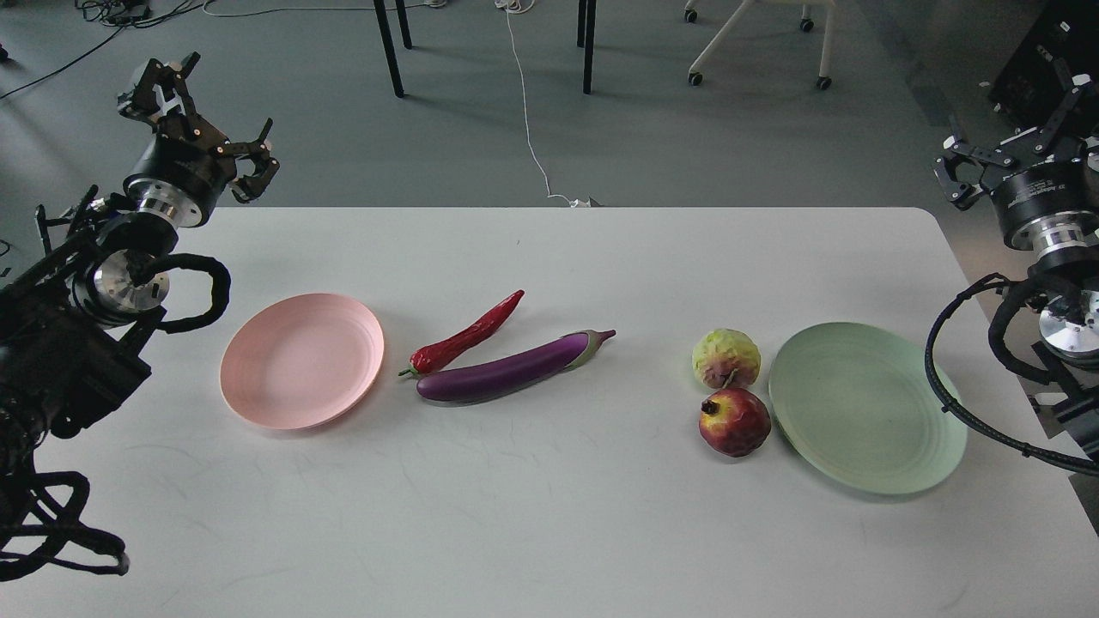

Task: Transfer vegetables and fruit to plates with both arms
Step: 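Move the right gripper over the pale green apple, then grasp the pale green apple with the right gripper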

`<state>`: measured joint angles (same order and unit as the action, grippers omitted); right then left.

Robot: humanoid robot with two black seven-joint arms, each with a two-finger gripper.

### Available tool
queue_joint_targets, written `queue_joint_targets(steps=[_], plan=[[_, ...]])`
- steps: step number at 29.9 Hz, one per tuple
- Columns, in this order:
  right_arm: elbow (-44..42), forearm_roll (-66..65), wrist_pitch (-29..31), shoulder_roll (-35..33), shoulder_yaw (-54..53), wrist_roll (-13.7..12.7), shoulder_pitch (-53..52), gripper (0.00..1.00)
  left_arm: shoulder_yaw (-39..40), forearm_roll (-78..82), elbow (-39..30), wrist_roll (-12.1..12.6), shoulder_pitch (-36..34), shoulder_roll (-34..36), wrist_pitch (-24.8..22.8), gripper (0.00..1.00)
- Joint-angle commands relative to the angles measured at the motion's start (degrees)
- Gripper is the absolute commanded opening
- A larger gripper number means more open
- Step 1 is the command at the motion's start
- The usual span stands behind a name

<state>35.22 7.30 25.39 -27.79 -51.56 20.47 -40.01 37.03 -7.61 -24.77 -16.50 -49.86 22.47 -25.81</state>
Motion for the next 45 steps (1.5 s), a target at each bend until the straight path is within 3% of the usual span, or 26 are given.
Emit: queue_joint_targets(steps=[1,8,13,20,27,34,37,42,45], plan=[[-0.2,-0.2,-0.3,0.1,1.0,0.1,-0.2,0.99,0.2,-0.1,0.2,-0.5,0.5,-0.1,0.1,0.98],[-0.2,-0.9,0.0,-0.5,10.7,0.1,-6.7,0.99,-0.1,0.0,0.2,-0.5,1.1,-0.1,0.0,0.98],[-0.2,-1.1,0.0,-3.5,30.0,-0.2,-19.7,0.99,0.2,-0.1,0.2,-0.7,1.1,0.0,-0.3,0.98],[4.0,-4.4,0.1,-1.8,63.3,-0.3,-40.5,0.99,0.2,-0.1,-0.2,-0.7,1.1,1.7,-0.5,0.98],[14.7,-25.4,0.0,1.0,82.5,0.2,-52.7,0.99,0.2,-0.1,-0.2,-0.6,1.1,2.2,-0.3,0.98],[21.3,-42.1,-0.8,8.0,98.0,0.4,-58.8,0.98,0.2,-0.1,-0.2,-0.8,1.2,2.1,-0.3,0.98],[22.3,-51.6,-5.5,10.5,104.4,0.8,-58.8,0.98,0.1,-0.1,-0.2,-0.9,1.3,2.0,-0.3,0.98],[22.3,-57.7,-12.3,12.4,111.4,5.0,-56.7,0.94,0.1,0.0,-0.2,-0.9,1.2,2.1,-0.5,0.98],[22.2,-57.8,-12.6,12.8,112.7,5.2,-54.1,0.92,0.1,-0.1,-0.2,-0.9,1.3,2.1,-0.4,0.98]])
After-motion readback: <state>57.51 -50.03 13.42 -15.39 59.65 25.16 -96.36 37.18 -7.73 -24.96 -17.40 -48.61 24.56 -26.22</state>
